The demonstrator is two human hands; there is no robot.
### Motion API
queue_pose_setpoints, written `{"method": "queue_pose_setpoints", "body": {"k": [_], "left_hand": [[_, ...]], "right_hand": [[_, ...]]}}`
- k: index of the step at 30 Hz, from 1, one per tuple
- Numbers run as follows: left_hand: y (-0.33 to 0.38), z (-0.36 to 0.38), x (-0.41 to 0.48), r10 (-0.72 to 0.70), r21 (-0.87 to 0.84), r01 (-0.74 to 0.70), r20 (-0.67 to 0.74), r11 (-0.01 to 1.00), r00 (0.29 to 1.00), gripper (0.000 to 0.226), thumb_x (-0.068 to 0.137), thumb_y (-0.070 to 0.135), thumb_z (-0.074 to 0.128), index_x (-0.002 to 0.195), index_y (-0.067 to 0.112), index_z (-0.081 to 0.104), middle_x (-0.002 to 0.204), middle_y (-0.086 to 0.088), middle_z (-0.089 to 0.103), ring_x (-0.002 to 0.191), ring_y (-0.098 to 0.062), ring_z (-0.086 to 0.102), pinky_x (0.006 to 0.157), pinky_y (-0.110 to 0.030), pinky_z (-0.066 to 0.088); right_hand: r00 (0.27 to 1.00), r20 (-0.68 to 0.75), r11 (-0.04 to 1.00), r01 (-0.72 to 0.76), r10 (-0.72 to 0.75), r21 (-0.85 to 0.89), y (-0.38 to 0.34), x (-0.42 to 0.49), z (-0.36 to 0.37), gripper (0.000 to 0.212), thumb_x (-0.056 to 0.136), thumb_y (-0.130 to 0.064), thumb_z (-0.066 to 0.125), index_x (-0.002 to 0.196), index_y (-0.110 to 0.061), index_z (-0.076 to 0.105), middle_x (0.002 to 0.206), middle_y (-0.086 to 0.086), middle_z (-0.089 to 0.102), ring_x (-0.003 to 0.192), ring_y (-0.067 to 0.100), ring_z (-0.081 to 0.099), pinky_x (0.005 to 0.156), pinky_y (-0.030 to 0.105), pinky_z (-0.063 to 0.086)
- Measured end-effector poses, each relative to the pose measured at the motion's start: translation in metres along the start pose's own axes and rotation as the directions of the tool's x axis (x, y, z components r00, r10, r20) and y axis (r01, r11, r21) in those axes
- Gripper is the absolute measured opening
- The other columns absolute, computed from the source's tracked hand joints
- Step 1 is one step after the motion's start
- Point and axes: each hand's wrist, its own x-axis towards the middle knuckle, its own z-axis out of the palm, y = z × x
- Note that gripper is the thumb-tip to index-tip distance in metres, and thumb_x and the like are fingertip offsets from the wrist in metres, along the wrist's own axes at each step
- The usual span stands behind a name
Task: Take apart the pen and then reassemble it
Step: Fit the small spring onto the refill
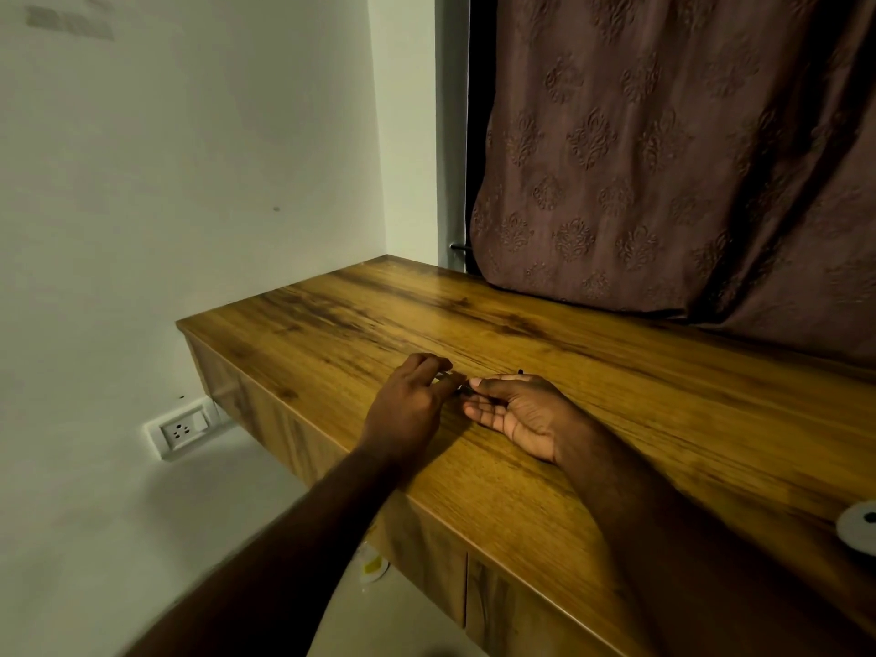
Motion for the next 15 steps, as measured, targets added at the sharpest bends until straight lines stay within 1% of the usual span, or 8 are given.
{"method": "queue_pose_setpoints", "body": {"k": [1,3,4,6,8,11,15], "left_hand": [[-0.0005,0.0006,-0.0002,-0.001,0.001,0.001,-0.011,1.0,1.0,0.036,0.082,0.011,0.044,0.106,0.006,0.07,0.104,-0.018,0.067,0.099,-0.034,0.062,0.077,-0.038,0.054],[-0.0017,0.0021,-0.0006,-0.012,-0.013,0.011,-0.03,1.0,0.999,0.029,0.08,0.003,0.057,0.107,0.006,0.069,0.104,-0.018,0.067,0.099,-0.034,0.062,0.077,-0.038,0.054],[-0.0022,0.003,-0.0007,-0.021,-0.021,0.02,-0.033,1.0,0.999,0.03,0.077,0.0,0.063,0.107,0.005,0.069,0.104,-0.018,0.067,0.099,-0.035,0.062,0.076,-0.038,0.054],[-0.0026,0.0037,-0.0004,-0.03,-0.02,0.03,-0.034,0.999,0.999,0.032,0.076,-0.002,0.066,0.107,0.005,0.07,0.104,-0.018,0.067,0.099,-0.035,0.062,0.076,-0.038,0.054],[-0.0027,0.0034,0.0001,-0.028,-0.018,0.027,-0.036,0.999,0.999,0.029,0.081,0.004,0.058,0.108,0.005,0.069,0.104,-0.018,0.067,0.099,-0.035,0.061,0.077,-0.039,0.054],[-0.0023,0.0027,0.0005,-0.041,-0.046,0.041,0.005,0.998,0.999,0.039,0.085,0.019,0.041,0.109,0.006,0.069,0.103,-0.016,0.068,0.097,-0.033,0.061,0.078,-0.039,0.053],[-0.0039,0.005,0.0008,-0.063,-0.084,0.066,0.039,0.994,0.997,0.044,0.085,0.026,0.038,0.111,0.007,0.068,0.103,-0.013,0.068,0.095,-0.03,0.061,0.078,-0.037,0.052]], "right_hand": [[1.0,0.004,1.0,0.001,-0.001,0.008,0.0002,0.0,-0.0002,0.008,0.088,0.003,0.06,0.088,0.006,0.068,0.077,0.017,0.073,0.069,0.021,0.073,0.059,0.028,0.059],[1.0,0.009,1.0,0.002,-0.002,0.021,0.0002,-0.0001,-0.0003,0.008,0.088,0.003,0.06,0.089,0.006,0.067,0.076,0.016,0.074,0.068,0.021,0.073,0.059,0.027,0.059],[1.0,0.011,1.0,0.001,-0.002,0.024,0.0001,-0.0004,-0.0003,0.008,0.088,0.003,0.06,0.089,0.006,0.067,0.076,0.017,0.074,0.068,0.021,0.073,0.059,0.027,0.059],[1.0,0.01,1.0,-0.001,0.001,0.023,-0.0004,-0.0007,-0.0003,0.009,0.088,0.004,0.059,0.089,0.007,0.068,0.077,0.017,0.073,0.068,0.021,0.073,0.06,0.027,0.06],[1.0,0.002,1.0,-0.003,0.003,0.018,-0.0008,-0.0009,-0.0001,0.009,0.088,0.004,0.06,0.091,0.008,0.067,0.08,0.019,0.072,0.069,0.021,0.073,0.06,0.027,0.06],[1.0,-0.009,1.0,0.0,0.0,0.016,-0.0008,-0.0011,0.0003,0.009,0.088,0.004,0.06,0.092,0.009,0.067,0.083,0.021,0.07,0.069,0.022,0.072,0.06,0.028,0.06],[1.0,-0.016,1.0,-0.002,0.002,0.025,-0.0012,-0.0017,0.0005,0.011,0.088,0.003,0.061,0.095,0.01,0.065,0.079,0.021,0.07,0.067,0.022,0.072,0.06,0.028,0.06]]}}
